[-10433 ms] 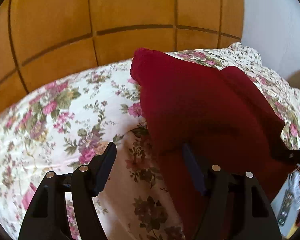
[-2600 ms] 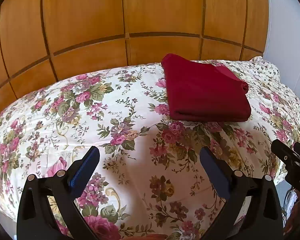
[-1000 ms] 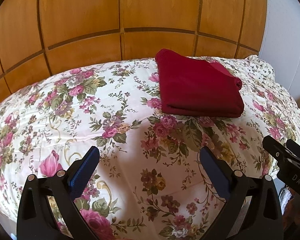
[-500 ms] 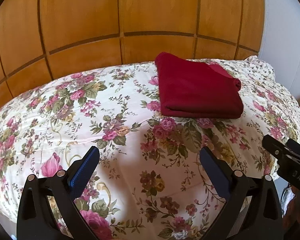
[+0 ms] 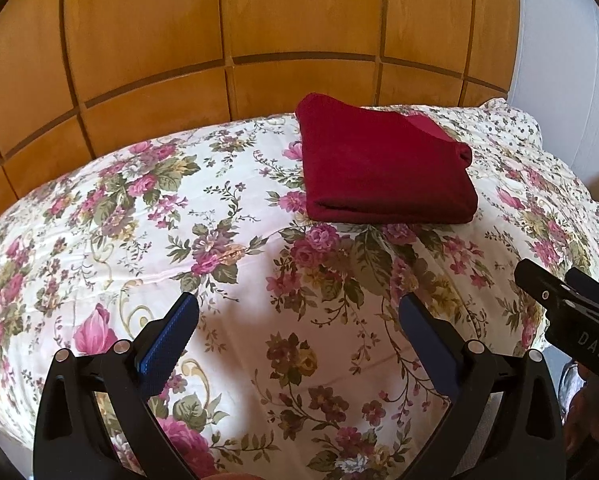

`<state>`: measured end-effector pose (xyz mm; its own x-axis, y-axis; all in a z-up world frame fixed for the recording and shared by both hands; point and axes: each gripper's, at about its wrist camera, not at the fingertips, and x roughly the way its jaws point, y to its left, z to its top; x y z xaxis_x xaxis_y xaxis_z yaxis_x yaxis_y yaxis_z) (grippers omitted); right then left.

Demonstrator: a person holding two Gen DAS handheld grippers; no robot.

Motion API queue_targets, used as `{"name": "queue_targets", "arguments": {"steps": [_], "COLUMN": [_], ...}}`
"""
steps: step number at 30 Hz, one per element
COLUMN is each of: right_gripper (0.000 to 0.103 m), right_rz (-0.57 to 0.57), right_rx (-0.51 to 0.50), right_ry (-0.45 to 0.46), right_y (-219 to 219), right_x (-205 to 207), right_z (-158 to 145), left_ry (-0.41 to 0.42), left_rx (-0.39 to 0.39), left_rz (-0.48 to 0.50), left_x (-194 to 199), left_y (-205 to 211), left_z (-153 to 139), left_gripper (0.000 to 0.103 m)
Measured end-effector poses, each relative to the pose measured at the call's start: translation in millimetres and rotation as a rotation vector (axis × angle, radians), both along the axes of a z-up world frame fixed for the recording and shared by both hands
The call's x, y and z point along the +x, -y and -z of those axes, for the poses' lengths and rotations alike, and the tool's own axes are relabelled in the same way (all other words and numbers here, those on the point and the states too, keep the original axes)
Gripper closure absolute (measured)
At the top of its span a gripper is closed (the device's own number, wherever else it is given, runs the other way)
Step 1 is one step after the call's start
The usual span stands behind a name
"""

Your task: Fold small clothes

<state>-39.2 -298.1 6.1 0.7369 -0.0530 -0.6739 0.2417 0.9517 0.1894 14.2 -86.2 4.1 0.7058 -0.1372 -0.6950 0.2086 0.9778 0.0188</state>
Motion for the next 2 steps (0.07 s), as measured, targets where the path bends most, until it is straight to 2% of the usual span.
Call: {"name": "queue_targets", "arguments": {"steps": [2], "right_gripper": [0.002], "right_rz": [-0.001], "right_rx": [0.000], "right_ry": [-0.002], "right_y": [0.4], "right_x": [0.6], "right_z": [0.7], "left_ry": [-0.003], "left_rx": [0.003], "left_rz": [-0.003], "left_x": [1.0], "left_y": [-0.6], "left_z": [0.7], "left_gripper": [0.004]}}
